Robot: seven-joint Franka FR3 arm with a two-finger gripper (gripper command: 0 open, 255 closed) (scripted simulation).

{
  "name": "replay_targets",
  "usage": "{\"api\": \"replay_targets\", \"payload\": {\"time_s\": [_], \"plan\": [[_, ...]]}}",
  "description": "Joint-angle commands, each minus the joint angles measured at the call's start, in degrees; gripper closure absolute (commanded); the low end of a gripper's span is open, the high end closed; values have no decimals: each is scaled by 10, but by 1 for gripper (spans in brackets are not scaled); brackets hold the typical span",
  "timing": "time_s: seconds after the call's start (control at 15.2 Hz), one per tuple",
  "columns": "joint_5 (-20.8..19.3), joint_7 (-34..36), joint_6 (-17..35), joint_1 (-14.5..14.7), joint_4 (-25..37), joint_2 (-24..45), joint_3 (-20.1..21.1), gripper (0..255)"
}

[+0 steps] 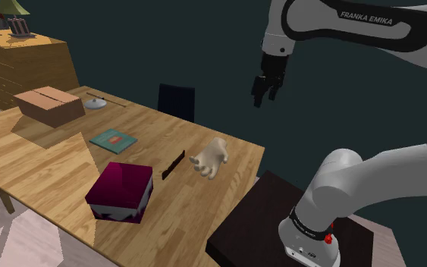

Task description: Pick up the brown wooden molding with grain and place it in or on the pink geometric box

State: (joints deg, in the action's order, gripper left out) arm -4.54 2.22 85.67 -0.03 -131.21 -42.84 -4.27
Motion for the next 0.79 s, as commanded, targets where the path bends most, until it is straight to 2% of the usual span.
{"api": "replay_targets", "payload": {"time_s": [0.0,0.33,0.73], "plan": [[0,0,0,0,0,0,0,0],[30,103,91,-7,-58,29,43,0],[59,221,207,-16,-96,100,93,0]]}}
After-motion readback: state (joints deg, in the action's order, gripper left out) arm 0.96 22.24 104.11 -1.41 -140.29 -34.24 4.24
